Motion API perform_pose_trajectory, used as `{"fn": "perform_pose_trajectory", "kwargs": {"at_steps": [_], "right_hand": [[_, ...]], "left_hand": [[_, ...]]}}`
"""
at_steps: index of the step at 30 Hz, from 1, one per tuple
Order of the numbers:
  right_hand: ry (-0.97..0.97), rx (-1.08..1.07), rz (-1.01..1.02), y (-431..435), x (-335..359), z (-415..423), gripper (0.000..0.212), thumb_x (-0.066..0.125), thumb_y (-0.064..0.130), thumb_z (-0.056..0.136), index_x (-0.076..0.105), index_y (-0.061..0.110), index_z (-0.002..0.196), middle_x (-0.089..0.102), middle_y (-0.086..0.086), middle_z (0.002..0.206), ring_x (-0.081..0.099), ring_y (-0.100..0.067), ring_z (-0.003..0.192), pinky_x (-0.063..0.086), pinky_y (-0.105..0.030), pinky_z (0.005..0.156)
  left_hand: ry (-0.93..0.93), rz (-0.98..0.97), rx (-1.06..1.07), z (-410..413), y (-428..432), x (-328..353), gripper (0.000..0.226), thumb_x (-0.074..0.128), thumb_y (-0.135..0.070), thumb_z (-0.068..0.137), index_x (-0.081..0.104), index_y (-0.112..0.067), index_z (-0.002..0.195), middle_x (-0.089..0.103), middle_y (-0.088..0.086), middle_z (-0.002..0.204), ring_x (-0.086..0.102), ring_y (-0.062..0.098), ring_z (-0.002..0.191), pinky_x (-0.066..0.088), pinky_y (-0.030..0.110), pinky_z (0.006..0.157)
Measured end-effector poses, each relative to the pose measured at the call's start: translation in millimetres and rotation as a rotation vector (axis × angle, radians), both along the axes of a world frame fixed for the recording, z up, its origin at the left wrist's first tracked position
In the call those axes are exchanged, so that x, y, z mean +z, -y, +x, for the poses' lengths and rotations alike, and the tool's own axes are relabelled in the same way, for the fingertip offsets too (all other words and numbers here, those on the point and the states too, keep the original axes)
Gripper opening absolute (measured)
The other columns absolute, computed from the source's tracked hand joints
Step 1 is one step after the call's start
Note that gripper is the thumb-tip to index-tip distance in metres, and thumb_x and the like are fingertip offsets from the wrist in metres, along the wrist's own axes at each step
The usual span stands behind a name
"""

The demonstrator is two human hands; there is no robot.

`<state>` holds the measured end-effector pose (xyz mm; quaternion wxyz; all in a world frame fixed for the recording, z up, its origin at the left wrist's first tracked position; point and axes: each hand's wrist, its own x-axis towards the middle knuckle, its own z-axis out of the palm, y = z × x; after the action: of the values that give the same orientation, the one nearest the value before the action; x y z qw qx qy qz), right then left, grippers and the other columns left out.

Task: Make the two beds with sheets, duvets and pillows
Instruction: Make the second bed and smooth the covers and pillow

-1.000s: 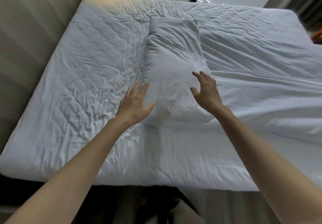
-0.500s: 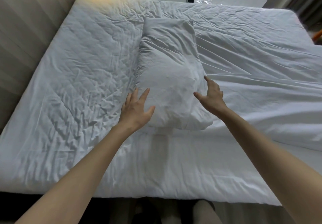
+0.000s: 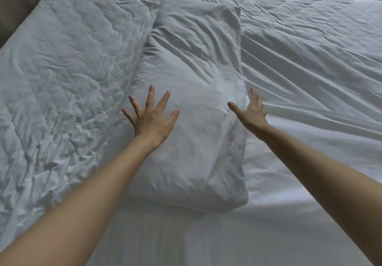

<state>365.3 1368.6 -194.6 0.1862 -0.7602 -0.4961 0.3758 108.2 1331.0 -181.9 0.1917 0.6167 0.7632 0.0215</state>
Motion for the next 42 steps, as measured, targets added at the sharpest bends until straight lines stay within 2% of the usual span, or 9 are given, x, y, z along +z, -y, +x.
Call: {"fn": "perform_pose_trajectory", "kwargs": {"at_steps": [4, 8, 13, 17, 22, 28, 32, 36, 42], "right_hand": [[-0.130, -0.163, -0.025, -44.4, -39.4, -4.3, 0.106, 0.067, 0.064, 0.077, 0.003, 0.031, 0.154, 0.020, -0.008, 0.159, 0.020, -0.038, 0.144, 0.021, -0.051, 0.116], [-0.310, -0.351, -0.008, -86.1, -62.5, -22.8, 0.139, 0.075, 0.080, 0.048, -0.002, 0.031, 0.154, 0.029, -0.006, 0.155, 0.027, -0.032, 0.142, 0.025, -0.046, 0.117], [-0.421, -0.217, 0.054, -123.4, -83.4, -73.6, 0.145, 0.088, 0.055, 0.056, -0.015, 0.023, 0.153, 0.011, -0.002, 0.162, 0.036, -0.018, 0.139, 0.028, -0.033, 0.116], [-0.091, -0.149, 0.086, -123.4, -105.0, -90.7, 0.125, 0.080, 0.051, 0.069, -0.009, 0.030, 0.154, 0.022, 0.003, 0.160, 0.039, -0.024, 0.138, 0.033, -0.033, 0.107], [-0.007, -0.127, 0.124, -114.0, -110.0, -96.8, 0.108, 0.069, 0.050, 0.082, -0.012, 0.038, 0.152, 0.042, -0.001, 0.150, 0.053, -0.032, 0.123, 0.043, -0.039, 0.094], [0.182, -0.024, 0.202, -100.1, -73.2, -110.7, 0.093, 0.058, 0.029, 0.094, -0.012, 0.023, 0.155, 0.061, -0.015, 0.124, 0.058, -0.037, 0.110, 0.044, -0.040, 0.089], [0.200, 0.027, 0.304, -79.8, -22.8, -115.3, 0.090, 0.056, 0.026, 0.094, -0.011, 0.021, 0.155, 0.062, -0.018, 0.122, 0.058, -0.039, 0.108, 0.044, -0.041, 0.089], [0.135, 0.048, 0.359, -63.3, 28.7, -106.4, 0.089, 0.055, 0.023, 0.094, -0.010, 0.023, 0.155, 0.061, -0.017, 0.124, 0.057, -0.039, 0.108, 0.042, -0.038, 0.085], [0.124, 0.122, 0.420, -47.5, 79.8, -75.1, 0.087, 0.050, 0.018, 0.094, -0.012, 0.030, 0.154, 0.062, -0.018, 0.122, 0.059, -0.040, 0.107, 0.043, -0.039, 0.081]], "left_hand": [[-0.020, 0.156, 0.023, 1.8, -30.7, -37.6, 0.067, 0.035, -0.074, 0.087, 0.019, -0.052, 0.148, -0.004, -0.012, 0.163, -0.020, 0.042, 0.144, -0.015, 0.070, 0.105], [0.015, 0.223, 0.044, -5.9, -39.6, -82.1, 0.069, 0.040, -0.079, 0.079, 0.029, -0.057, 0.143, 0.005, -0.016, 0.162, -0.011, 0.045, 0.145, -0.007, 0.075, 0.105], [-0.001, 0.226, 0.030, -18.7, -38.0, -128.7, 0.070, 0.034, -0.079, 0.076, 0.032, -0.057, 0.142, 0.009, -0.016, 0.162, -0.005, 0.047, 0.145, 0.001, 0.079, 0.103], [-0.050, 0.240, 0.010, -18.1, -44.3, -144.4, 0.068, 0.033, -0.077, 0.078, 0.034, -0.055, 0.142, 0.014, -0.013, 0.161, 0.000, 0.050, 0.144, 0.003, 0.079, 0.102], [-0.062, 0.228, -0.009, -20.9, -50.6, -150.8, 0.068, 0.030, -0.078, 0.078, 0.031, -0.056, 0.142, 0.016, -0.013, 0.161, 0.002, 0.050, 0.144, 0.005, 0.079, 0.103], [-0.020, 0.108, -0.039, -30.4, -45.5, -132.4, 0.070, 0.021, -0.085, 0.077, 0.009, -0.064, 0.143, -0.005, -0.020, 0.161, -0.014, 0.044, 0.144, -0.002, 0.076, 0.104], [0.095, 0.000, -0.058, -38.4, -31.8, -91.7, 0.069, 0.035, -0.075, 0.085, 0.001, -0.063, 0.143, -0.016, -0.023, 0.159, -0.019, 0.040, 0.145, -0.003, 0.073, 0.108], [0.289, -0.061, 0.033, -32.8, -16.2, -36.8, 0.061, 0.031, -0.067, 0.092, 0.003, -0.060, 0.145, -0.010, -0.017, 0.161, -0.014, 0.037, 0.147, 0.000, 0.066, 0.113], [0.376, 0.029, 0.069, 14.9, -2.5, 26.4, 0.054, 0.031, -0.057, 0.098, 0.006, -0.056, 0.147, -0.004, -0.009, 0.163, -0.011, 0.032, 0.148, -0.001, 0.060, 0.117]]}}
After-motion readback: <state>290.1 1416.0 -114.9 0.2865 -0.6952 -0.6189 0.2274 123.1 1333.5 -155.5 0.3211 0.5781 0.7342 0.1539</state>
